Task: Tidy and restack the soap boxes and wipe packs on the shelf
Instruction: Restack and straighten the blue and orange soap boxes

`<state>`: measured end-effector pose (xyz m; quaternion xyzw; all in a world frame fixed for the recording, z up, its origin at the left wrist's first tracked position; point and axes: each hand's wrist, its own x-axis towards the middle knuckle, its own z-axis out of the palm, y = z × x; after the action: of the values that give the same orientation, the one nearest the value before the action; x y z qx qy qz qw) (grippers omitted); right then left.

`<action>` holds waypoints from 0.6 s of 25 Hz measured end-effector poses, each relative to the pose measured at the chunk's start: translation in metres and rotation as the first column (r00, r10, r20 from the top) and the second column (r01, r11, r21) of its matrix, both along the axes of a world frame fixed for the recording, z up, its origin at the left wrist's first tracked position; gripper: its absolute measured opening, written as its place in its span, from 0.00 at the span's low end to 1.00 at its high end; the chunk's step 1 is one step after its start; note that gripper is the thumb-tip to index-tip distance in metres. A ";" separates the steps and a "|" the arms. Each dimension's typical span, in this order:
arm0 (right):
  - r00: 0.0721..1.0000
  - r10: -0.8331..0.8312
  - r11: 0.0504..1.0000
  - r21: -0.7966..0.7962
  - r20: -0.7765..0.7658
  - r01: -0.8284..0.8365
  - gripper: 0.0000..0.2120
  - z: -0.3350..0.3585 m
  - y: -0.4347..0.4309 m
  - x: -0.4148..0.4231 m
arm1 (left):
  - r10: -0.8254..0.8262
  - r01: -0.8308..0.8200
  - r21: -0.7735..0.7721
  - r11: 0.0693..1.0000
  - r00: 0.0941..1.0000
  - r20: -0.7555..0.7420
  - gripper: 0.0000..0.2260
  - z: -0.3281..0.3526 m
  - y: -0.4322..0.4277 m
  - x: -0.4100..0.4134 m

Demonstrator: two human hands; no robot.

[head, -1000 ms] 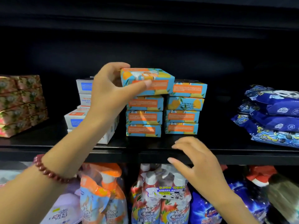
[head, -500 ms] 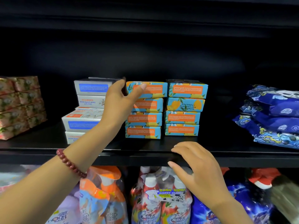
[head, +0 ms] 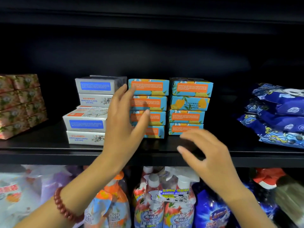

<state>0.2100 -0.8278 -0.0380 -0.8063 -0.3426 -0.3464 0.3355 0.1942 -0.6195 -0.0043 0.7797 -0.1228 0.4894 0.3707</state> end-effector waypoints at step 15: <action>0.929 -0.317 0.934 -0.106 0.194 0.341 0.27 0.085 0.012 0.068 | 0.271 -0.174 0.553 0.815 0.958 -0.098 0.15 -0.042 -0.007 -0.016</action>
<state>0.2777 -0.8159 0.0472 -0.8403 -0.2534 -0.4421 0.1850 0.1777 -0.6267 -0.0459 0.9004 -0.1305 0.4059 0.0861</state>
